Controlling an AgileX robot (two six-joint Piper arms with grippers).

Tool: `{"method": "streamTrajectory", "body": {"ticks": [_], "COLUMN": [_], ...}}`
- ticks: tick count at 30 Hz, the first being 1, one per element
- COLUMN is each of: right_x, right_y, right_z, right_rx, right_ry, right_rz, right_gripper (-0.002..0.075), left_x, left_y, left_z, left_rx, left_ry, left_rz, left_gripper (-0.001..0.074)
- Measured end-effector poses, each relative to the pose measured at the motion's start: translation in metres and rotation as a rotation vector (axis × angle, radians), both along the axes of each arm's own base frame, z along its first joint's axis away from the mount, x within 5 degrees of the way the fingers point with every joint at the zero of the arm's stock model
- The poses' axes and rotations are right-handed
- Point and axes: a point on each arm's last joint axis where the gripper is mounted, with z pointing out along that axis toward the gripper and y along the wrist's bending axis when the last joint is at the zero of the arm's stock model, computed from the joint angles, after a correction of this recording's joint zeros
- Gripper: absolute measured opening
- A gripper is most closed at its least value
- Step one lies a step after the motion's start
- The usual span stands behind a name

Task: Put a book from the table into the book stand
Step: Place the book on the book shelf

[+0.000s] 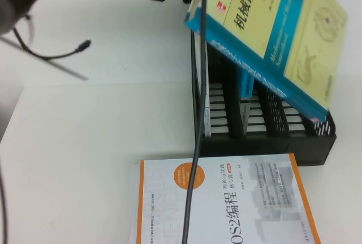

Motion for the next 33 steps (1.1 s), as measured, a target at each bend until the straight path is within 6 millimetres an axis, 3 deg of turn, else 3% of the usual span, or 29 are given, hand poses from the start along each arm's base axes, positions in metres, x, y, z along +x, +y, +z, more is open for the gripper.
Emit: {"method": "streamTrajectory", "body": {"ticks": [6, 17, 33], "right_x": [-0.015, -0.018, -0.015], "right_y": [-0.008, -0.007, -0.005], "right_z": [0.001, -0.002, 0.002], "right_rx": [0.027, 0.054, 0.062], "right_ry": [-0.012, 0.027, -0.019], "right_rz": [-0.029, -0.033, -0.007], "right_gripper": [-0.0003, -0.0003, -0.0003], "left_x": [0.016, 0.025, 0.002], "left_y": [-0.015, -0.031, -0.073], "left_z": [0.002, -0.005, -0.015], "left_rx": [0.051, 0.030, 0.146], "left_ry": [-0.014, 0.025, -0.031], "left_rz": [0.076, 0.266, 0.362], "left_gripper": [0.0195, 0.0195, 0.0193]}}
